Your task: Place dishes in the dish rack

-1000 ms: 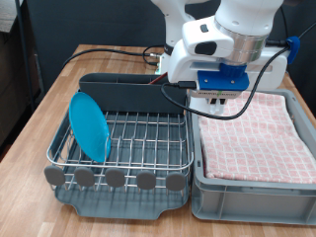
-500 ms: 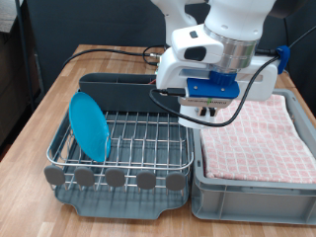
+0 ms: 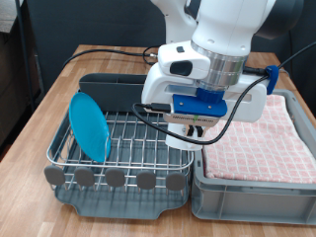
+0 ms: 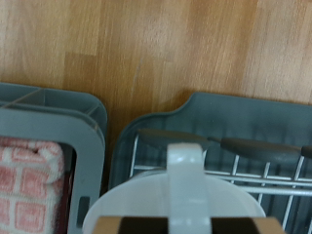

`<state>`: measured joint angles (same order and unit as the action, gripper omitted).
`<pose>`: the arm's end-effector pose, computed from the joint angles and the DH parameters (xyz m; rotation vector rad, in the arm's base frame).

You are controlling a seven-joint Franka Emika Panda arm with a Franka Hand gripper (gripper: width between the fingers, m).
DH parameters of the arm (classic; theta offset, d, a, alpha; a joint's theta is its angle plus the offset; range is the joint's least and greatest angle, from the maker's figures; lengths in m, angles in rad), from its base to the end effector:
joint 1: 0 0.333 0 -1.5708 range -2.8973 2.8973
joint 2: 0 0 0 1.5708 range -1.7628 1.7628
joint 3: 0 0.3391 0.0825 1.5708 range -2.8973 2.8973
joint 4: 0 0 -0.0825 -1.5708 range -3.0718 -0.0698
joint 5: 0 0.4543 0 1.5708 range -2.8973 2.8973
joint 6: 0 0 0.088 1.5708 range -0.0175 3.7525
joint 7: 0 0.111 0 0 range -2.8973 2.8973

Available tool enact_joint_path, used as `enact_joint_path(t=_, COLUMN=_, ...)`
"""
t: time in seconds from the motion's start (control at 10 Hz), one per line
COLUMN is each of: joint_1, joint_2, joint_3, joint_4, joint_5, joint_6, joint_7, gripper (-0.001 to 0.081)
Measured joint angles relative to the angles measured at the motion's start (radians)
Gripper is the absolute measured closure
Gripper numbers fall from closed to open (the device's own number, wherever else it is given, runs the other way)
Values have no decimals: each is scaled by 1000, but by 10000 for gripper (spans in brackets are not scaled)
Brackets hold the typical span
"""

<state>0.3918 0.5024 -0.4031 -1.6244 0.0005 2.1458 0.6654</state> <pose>0.7549 0.0266 0.3374 2.8321 -0.9173 0.1718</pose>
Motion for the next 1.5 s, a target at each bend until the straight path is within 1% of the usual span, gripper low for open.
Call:
enact_joint_path(t=0.4, joint_1=-29, joint_2=65, joint_3=13, joint_4=78, joint_5=29, joint_6=0, joint_7=-26, gripper=735)
enact_joint_path(t=1.0, joint_1=-79, joint_2=161, joint_3=51, joint_4=169, joint_5=73, joint_6=-13, joint_7=-64, gripper=735)
enact_joint_path(t=1.2, joint_1=-100, joint_2=196, joint_3=68, joint_4=210, joint_5=86, joint_6=-45, joint_7=-81, gripper=735)
enact_joint_path(t=1.5, joint_1=-136, joint_2=254, joint_3=92, joint_4=288, joint_5=101, joint_6=-126, joint_7=-110, gripper=735)
